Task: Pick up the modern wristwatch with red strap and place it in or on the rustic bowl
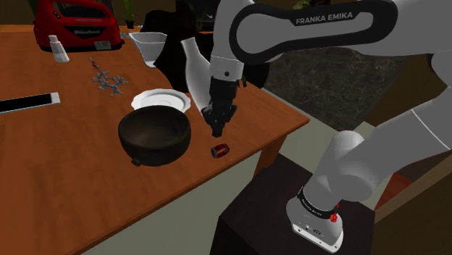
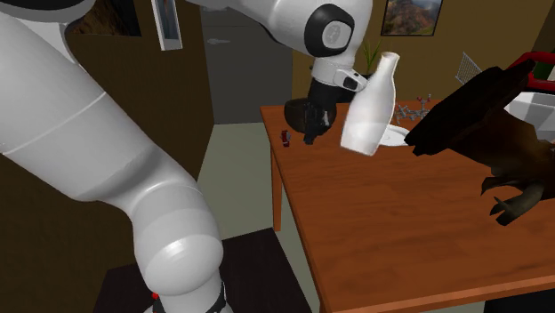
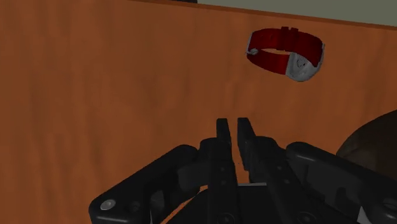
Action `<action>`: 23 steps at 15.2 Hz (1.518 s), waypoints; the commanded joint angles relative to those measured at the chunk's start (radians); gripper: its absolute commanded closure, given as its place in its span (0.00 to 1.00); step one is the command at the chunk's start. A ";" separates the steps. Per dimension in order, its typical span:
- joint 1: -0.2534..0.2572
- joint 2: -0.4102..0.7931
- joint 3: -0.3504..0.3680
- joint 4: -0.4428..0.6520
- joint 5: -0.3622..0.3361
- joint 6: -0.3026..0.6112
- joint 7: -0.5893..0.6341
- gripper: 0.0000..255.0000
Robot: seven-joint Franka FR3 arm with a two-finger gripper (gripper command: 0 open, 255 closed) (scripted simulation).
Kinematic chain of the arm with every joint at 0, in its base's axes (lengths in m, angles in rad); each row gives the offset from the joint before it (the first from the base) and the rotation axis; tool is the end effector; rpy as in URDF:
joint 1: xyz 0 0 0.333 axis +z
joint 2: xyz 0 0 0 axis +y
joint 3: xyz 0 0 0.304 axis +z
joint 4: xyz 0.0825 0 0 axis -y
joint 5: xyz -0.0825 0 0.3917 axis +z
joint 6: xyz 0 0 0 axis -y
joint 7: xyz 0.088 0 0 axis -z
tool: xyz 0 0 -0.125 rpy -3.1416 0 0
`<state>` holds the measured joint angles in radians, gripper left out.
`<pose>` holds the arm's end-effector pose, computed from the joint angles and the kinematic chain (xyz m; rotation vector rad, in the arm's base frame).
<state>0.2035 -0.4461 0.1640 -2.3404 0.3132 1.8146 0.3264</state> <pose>0.3813 0.1828 0.4648 -2.9415 0.0977 0.2260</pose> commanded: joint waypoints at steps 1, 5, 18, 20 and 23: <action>-0.002 0.006 -0.003 0.004 -0.003 -0.029 -0.003 1.00; -0.002 0.007 -0.003 0.005 -0.002 -0.029 -0.003 1.00; 0.076 -0.134 0.144 -0.101 -0.028 0.042 0.089 0.00; 0.078 -0.130 0.150 -0.125 -0.023 0.070 0.088 0.00; 0.079 -0.129 0.151 -0.131 -0.022 0.078 0.088 0.00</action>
<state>0.2822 -0.5758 0.3154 -2.4697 0.2915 1.8898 0.4147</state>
